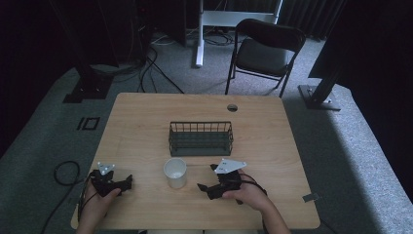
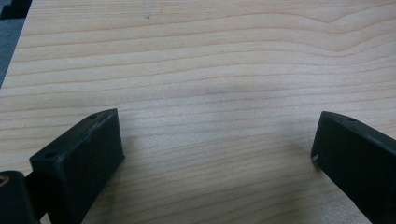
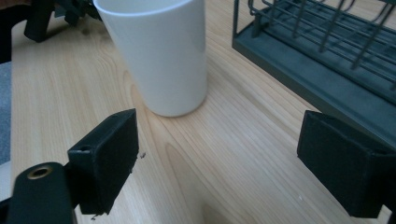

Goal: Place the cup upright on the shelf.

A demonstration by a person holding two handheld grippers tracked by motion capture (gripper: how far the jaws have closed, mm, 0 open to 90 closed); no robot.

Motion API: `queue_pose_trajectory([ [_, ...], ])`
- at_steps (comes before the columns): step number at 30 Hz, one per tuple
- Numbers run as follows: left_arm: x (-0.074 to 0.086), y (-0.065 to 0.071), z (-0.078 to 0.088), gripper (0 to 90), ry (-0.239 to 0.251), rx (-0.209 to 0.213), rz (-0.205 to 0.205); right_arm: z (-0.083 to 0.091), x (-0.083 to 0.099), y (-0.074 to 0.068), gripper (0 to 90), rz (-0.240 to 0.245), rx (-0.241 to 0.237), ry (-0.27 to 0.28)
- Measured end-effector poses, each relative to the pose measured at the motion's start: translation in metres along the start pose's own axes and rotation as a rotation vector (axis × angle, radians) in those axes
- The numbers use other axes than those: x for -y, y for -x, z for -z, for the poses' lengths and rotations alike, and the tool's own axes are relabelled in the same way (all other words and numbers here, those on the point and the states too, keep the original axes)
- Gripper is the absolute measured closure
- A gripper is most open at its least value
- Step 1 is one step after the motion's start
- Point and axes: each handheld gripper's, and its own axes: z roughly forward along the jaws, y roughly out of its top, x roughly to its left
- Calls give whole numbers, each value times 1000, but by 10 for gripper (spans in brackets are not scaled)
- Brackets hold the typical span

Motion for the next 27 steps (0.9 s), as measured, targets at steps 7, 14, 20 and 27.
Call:
queue_pose_trajectory([
  [7, 0, 0, 0, 23, 0, 0, 0, -10, -6, -6, 120, 26, -19, -3],
  [14, 0, 0, 0, 24, 0, 0, 0, -20, -13, -12, 116, 38, -35, -10],
  [20, 0, 0, 0, 24, 0, 0, 0, -28, -19, -17, 115, 57, -39, -7],
  [27, 0, 0, 0, 23, 0, 0, 0, -41, -25, -23, 114, 60, -58, -13],
])
